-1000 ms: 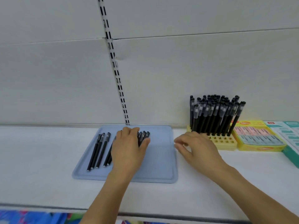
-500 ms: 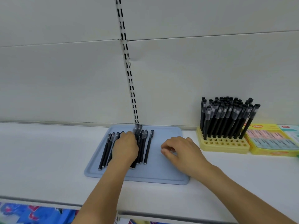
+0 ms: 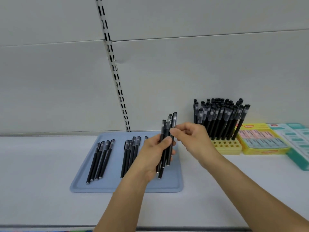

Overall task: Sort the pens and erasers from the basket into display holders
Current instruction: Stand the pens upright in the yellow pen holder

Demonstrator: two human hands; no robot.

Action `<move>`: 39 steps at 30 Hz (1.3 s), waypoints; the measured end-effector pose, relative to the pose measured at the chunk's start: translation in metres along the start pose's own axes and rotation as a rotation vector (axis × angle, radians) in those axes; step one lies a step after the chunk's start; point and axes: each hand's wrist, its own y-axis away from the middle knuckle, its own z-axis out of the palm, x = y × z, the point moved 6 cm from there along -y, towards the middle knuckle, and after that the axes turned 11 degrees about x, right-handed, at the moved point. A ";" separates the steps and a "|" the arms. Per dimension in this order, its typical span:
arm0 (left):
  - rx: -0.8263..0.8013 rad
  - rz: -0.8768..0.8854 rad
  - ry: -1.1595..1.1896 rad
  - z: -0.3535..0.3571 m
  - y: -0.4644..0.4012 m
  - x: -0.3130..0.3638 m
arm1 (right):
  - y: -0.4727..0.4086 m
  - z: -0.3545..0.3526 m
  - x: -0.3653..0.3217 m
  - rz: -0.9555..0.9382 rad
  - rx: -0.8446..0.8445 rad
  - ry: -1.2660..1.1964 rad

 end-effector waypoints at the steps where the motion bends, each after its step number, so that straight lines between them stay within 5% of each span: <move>1: -0.003 0.004 0.011 0.004 0.001 0.000 | -0.001 -0.005 0.001 0.029 0.004 0.004; 5: 0.000 0.008 0.050 0.016 0.001 -0.003 | -0.003 -0.022 0.000 0.062 0.008 0.050; 10: 0.125 0.029 0.115 0.015 -0.004 -0.001 | -0.010 -0.072 -0.020 -0.087 0.222 0.057; 17: 0.099 0.014 0.153 0.021 -0.005 -0.002 | -0.023 -0.096 -0.020 -0.364 0.287 0.725; 22: 0.084 0.023 0.159 0.024 -0.004 0.001 | -0.025 -0.090 -0.014 -0.408 0.276 0.831; 28: 0.058 0.008 0.162 0.029 -0.001 0.002 | -0.026 -0.085 0.003 -0.315 0.205 0.845; 33: 0.022 0.017 0.190 0.035 0.000 0.002 | -0.010 -0.094 -0.006 -0.263 0.360 0.670; 36: -0.061 0.033 0.183 0.049 0.005 0.003 | -0.002 -0.076 -0.013 -0.214 0.145 0.299; 39: -0.161 0.053 0.137 0.065 0.013 0.002 | 0.002 -0.068 -0.016 -0.170 -0.006 0.175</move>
